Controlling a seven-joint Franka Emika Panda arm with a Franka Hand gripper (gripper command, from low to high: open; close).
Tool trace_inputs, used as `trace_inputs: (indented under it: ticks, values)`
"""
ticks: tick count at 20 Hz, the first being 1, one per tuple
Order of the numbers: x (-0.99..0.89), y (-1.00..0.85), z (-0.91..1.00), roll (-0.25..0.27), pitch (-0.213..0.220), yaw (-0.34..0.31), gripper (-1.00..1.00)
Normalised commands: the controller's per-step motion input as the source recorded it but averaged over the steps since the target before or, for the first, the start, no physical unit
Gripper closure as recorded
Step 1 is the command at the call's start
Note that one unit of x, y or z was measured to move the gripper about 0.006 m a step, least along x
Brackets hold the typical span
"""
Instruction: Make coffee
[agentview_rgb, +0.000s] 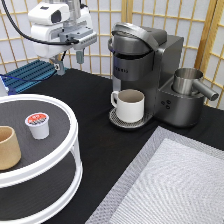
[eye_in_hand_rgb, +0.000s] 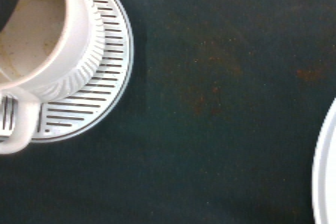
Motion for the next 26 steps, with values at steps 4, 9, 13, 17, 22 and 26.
trace_inputs:
  ticks: [4,9,13,17,22,26]
  values:
    - [0.19,0.00,0.21,0.025,0.044,-0.007,-1.00]
    - [0.62,-0.03,0.55,0.021,0.067,-0.018,-1.00]
    - [0.73,-0.10,0.60,0.064,0.122,-0.031,-1.00]
    - [0.74,-0.15,0.67,0.076,0.118,-0.049,-1.00]
    - [0.85,-0.03,0.75,0.054,0.146,-0.047,-1.00]
    - [0.87,0.00,0.68,0.042,0.159,-0.044,-1.00]
